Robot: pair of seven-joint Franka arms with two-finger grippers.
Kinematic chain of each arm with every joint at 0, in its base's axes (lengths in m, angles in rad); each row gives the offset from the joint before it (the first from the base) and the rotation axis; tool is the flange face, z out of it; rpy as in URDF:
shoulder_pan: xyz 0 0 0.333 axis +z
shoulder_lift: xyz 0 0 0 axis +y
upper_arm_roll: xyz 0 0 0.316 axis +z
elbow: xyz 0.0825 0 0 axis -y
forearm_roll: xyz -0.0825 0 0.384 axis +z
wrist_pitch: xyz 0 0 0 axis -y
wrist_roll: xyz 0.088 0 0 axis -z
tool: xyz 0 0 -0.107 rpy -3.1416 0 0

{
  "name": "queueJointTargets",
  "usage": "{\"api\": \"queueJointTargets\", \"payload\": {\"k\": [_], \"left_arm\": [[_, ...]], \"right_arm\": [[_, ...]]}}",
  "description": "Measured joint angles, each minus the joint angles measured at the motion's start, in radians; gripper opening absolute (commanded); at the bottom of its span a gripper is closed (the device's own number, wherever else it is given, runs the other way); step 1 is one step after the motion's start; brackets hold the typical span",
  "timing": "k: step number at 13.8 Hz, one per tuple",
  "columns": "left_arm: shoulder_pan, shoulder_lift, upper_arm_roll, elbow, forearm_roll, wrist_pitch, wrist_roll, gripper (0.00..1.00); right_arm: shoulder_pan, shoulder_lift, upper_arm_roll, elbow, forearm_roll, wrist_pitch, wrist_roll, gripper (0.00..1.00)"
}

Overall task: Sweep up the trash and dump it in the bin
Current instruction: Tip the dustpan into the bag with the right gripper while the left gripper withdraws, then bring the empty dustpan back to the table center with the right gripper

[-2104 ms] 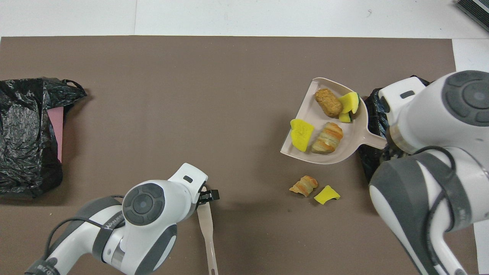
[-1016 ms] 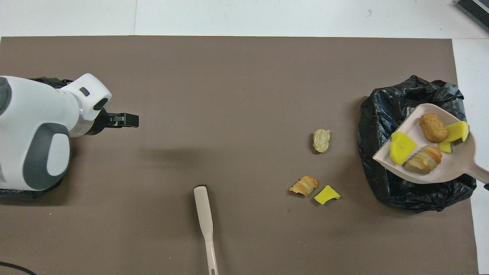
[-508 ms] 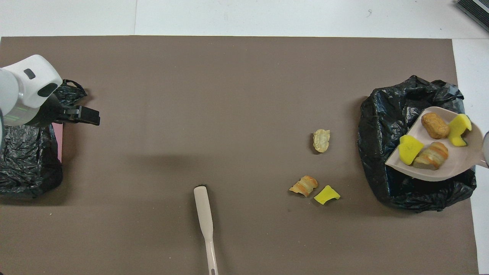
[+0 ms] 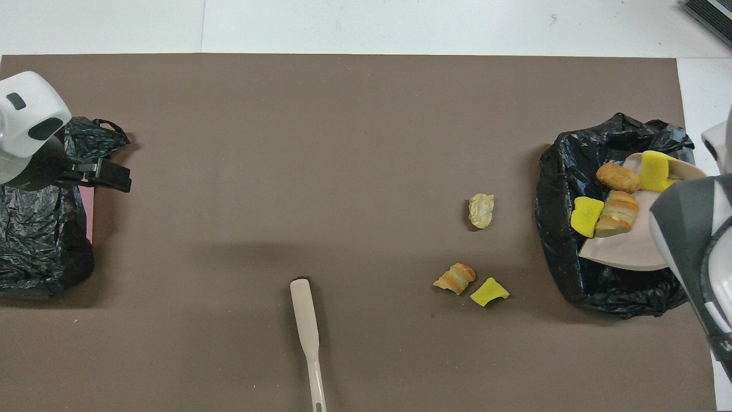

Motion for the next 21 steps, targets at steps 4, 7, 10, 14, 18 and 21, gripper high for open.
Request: {"api": "queueJointTargets", "payload": {"k": [4,7,10,14,18,21], "left_arm": [[0.0,-0.012,-0.003,-0.005,0.0,-0.002,0.0,1.0],[0.0,-0.025,-0.003,0.003,0.001,-0.01,0.001,1.0],[0.0,-0.037,-0.002,0.055,0.003,-0.073,0.002,1.0],[0.0,-0.051,-0.002,0.064,0.003,-0.096,0.011,1.0],[0.0,-0.052,-0.002,0.057,0.003,-0.098,0.046,1.0],[0.0,-0.053,-0.003,0.057,0.003,-0.099,0.05,1.0]], "right_arm": [[0.028,0.0,0.0,0.001,-0.105,-0.011,0.0,0.0],[0.079,-0.007,0.001,0.011,-0.188,-0.045,0.0,0.0],[0.118,-0.035,0.001,0.021,-0.211,-0.057,-0.006,0.0],[0.143,-0.076,0.034,0.037,-0.13,-0.058,0.125,0.0],[0.168,-0.078,0.058,0.05,0.115,-0.047,0.42,0.0],[0.195,-0.073,0.069,0.05,0.286,0.033,0.606,0.0]]}}
